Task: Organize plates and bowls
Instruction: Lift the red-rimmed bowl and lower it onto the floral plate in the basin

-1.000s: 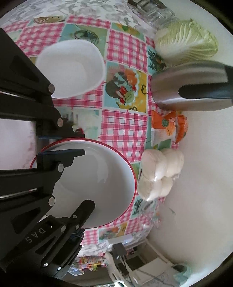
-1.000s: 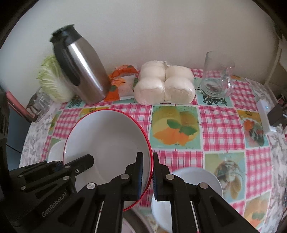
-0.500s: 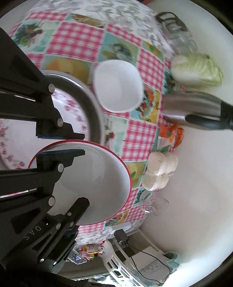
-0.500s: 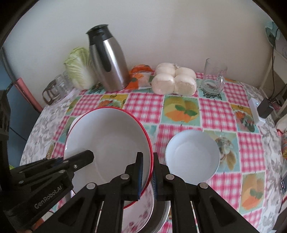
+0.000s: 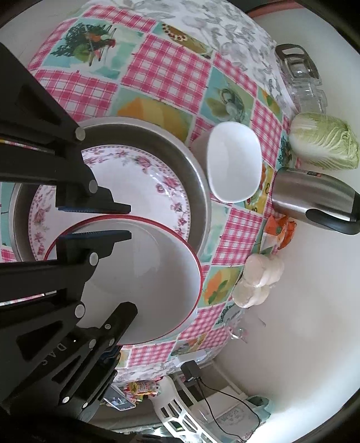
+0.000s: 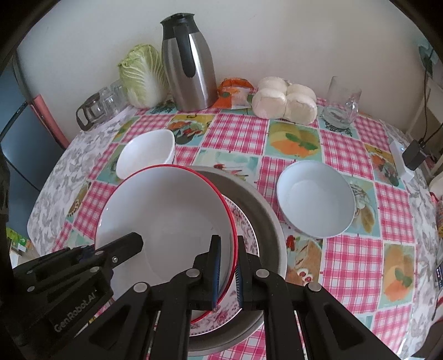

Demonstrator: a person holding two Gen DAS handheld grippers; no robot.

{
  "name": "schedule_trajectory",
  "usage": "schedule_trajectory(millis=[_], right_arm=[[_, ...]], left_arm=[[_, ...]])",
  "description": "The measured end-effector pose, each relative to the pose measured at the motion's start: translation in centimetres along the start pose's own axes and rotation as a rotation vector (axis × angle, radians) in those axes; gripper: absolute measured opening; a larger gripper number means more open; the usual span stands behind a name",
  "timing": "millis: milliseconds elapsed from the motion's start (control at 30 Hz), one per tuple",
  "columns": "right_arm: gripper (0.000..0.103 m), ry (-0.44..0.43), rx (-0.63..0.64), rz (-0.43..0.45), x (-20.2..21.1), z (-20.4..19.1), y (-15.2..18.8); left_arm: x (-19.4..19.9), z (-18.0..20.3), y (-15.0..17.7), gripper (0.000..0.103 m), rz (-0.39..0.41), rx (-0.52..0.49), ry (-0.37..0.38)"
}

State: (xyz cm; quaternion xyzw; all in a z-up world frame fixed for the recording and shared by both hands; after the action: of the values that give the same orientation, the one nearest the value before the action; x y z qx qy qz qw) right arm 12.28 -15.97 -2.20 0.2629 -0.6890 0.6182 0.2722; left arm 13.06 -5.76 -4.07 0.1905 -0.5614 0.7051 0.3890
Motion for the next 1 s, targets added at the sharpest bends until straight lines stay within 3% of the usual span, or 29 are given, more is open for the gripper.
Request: schedule_trajectory(millis=[1000], right_arm=[[0.012, -0.006, 0.018, -0.112, -3.9, -1.5, 1.8]], left_arm=[[-2.0, -3.1, 0.6, 0.015, -0.058, 0.112, 0.05]])
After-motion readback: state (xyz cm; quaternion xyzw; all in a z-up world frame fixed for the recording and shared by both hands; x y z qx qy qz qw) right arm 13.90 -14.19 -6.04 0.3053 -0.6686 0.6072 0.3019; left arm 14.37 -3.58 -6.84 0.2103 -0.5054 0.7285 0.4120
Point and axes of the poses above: each gripper's, at about its wrist camera, not at the fingertips, and x roughly against the way its jaws point, z to its right, y to its underside, the point moved 8 cm from there along -x, roughly the way its jaws point, and after that the axes turned 14 degrees about z, right-handed, at the moved point
